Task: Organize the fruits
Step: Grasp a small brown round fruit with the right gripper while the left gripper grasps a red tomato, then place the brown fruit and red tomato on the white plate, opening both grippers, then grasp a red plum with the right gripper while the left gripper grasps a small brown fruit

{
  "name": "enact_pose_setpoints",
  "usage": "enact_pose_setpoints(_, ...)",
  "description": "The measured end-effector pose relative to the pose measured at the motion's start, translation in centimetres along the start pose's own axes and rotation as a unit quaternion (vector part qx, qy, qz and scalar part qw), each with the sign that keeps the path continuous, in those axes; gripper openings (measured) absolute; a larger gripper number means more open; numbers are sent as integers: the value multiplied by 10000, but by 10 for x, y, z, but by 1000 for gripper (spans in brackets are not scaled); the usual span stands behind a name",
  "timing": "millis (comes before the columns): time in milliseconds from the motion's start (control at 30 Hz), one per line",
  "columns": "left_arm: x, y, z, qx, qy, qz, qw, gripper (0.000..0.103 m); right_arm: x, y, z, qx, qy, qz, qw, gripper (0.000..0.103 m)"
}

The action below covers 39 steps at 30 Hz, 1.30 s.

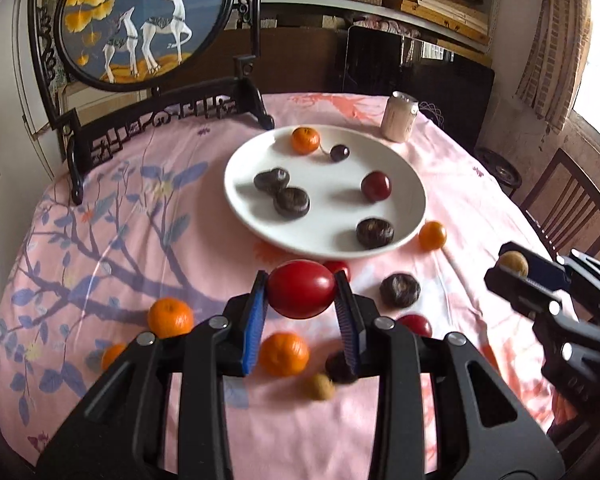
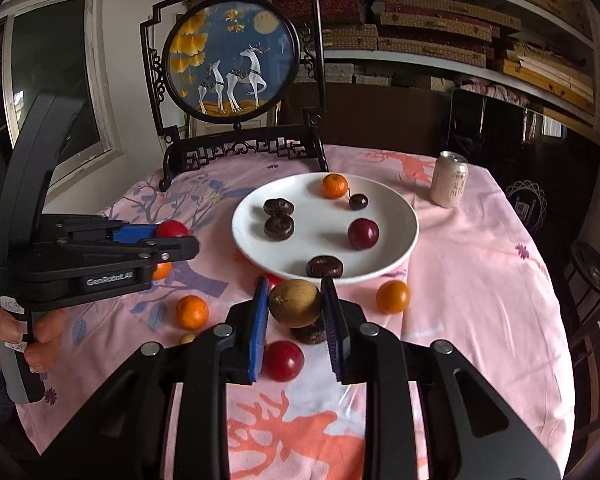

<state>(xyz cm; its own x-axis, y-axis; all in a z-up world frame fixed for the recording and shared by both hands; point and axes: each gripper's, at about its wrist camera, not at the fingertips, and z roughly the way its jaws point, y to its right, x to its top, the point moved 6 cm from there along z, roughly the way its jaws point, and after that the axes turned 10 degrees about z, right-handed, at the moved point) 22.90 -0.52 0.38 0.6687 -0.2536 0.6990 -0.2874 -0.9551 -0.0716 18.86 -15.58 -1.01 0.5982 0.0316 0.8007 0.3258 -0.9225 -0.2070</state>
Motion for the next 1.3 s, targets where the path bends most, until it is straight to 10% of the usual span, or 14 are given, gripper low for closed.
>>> enact_pose_setpoints(500, 38, -11, 128, 146, -619, -448, 9970, 40, 20, 21, 134, -388, -592, -361, 9968, 30)
enact_pose_setpoints(600, 45, -17, 118, 173, -230, -605, 9978, 80, 22, 30, 136, -580, -510, -265, 9967, 40)
enact_pose_setpoints(1300, -46, -28, 11, 307, -192, -755, 9965, 91, -61, 13, 24, -487, -807, -66, 9955, 49)
